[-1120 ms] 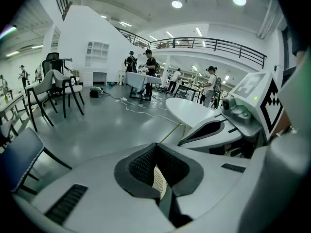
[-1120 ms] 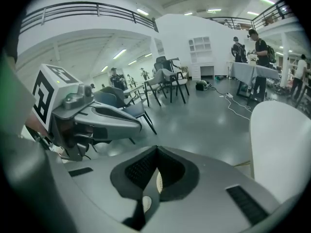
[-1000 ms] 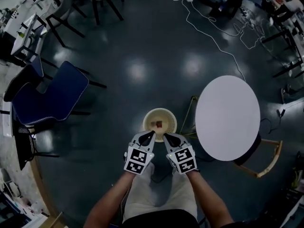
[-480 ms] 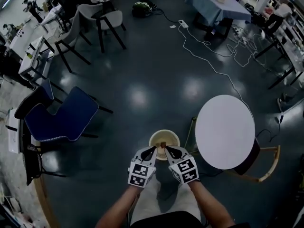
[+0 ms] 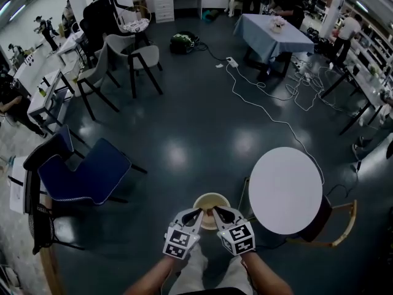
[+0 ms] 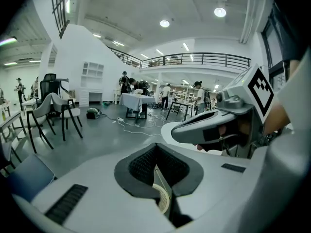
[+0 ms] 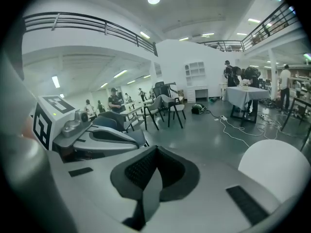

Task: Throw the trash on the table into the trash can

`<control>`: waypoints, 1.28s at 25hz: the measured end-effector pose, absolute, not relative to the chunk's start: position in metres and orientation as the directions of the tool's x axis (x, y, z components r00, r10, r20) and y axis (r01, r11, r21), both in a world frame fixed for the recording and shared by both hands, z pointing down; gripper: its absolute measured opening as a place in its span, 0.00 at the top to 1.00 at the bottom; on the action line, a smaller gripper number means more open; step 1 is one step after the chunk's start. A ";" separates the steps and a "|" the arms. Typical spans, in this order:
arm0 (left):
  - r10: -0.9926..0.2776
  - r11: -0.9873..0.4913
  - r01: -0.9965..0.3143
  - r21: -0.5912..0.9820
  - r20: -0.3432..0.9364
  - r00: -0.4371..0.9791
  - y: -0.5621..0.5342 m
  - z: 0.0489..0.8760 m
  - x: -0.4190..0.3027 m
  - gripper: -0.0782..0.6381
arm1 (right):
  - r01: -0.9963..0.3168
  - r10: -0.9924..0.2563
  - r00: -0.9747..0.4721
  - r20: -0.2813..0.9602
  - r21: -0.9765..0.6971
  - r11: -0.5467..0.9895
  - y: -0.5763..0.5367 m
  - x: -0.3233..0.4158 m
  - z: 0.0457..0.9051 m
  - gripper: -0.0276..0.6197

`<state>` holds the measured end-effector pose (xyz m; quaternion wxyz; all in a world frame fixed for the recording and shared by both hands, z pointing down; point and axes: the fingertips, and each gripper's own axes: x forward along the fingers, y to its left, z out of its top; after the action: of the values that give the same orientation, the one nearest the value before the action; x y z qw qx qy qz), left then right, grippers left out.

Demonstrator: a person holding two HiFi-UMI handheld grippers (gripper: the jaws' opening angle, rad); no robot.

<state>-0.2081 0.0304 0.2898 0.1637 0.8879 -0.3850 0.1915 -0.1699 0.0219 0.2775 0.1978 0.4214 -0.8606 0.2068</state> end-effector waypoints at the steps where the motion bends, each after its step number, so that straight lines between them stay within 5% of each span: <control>1: -0.624 -0.651 -0.745 0.143 0.459 0.633 0.031 0.283 -0.208 0.87 | -0.810 -0.651 -0.564 0.507 -0.188 0.555 0.023 -0.169 0.271 0.93; 32: -0.768 -0.585 -0.804 0.105 0.248 0.591 0.152 0.128 -0.088 0.87 | -0.788 -0.739 -0.612 0.283 -0.142 0.598 0.150 -0.038 0.122 0.93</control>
<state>-0.0880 0.1520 0.1282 0.1033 0.8858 -0.4438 0.0884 -0.0385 0.1502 0.1224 0.0975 0.4297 -0.8887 0.1270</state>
